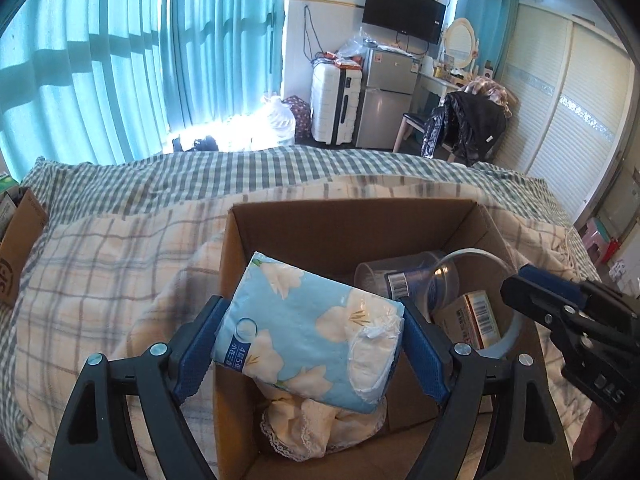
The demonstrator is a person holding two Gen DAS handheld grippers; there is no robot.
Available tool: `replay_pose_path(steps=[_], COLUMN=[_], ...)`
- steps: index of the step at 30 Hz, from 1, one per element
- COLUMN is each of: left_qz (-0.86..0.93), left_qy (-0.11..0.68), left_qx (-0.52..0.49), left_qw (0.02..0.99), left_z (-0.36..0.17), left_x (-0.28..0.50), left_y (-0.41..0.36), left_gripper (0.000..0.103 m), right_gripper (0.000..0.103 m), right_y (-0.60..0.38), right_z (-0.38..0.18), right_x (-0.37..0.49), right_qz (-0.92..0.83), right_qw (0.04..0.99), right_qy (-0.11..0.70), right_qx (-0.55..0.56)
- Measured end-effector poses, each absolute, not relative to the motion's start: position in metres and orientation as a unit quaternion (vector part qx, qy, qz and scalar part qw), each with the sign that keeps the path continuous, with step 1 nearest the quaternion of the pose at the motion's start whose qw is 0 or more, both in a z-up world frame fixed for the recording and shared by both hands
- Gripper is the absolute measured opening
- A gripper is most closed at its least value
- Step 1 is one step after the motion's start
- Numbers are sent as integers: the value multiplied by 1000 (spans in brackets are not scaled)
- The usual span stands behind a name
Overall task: Organize objects
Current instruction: 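Carry the tissue pack and tape roll into the cardboard box and release both, then move both grippers back to the earbud case and hanger clip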
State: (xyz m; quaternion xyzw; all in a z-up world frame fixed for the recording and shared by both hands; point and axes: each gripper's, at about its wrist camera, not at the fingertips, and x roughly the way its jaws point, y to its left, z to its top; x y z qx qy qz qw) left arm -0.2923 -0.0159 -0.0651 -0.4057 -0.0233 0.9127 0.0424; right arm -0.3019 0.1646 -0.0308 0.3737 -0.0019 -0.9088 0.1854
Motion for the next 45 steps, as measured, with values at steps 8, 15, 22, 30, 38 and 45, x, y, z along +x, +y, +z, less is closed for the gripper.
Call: replay_pose_path(steps=[8, 15, 22, 30, 38, 45], left_qz=[916, 936, 956, 958, 950, 937], left_qy=[-40, -42, -43, -46, -61, -72], left_qx=[-397, -347, -289, -280, -304, -336], left_qw=[37, 37, 40, 29, -23, -59], left_z=[-25, 54, 109, 95, 25, -49], left_x=[-260, -206, -133, -78, -64, -75], left_y=[-18, -11, 1, -12, -32, -36], left_gripper=[101, 103, 103, 103, 103, 103], right_gripper=[57, 61, 74, 99, 103, 103], right_y=[181, 195, 207, 206, 210, 215], right_z=[19, 91, 146, 145, 64, -4], right_x=[-269, -202, -128, -72, -77, -109], right_qz=[-925, -943, -952, -952, -943, -944], right_qw=[174, 168, 170, 162, 161, 126], right_qy=[-14, 5, 24, 34, 18, 23], right_qx=[337, 288, 253, 257, 290, 305])
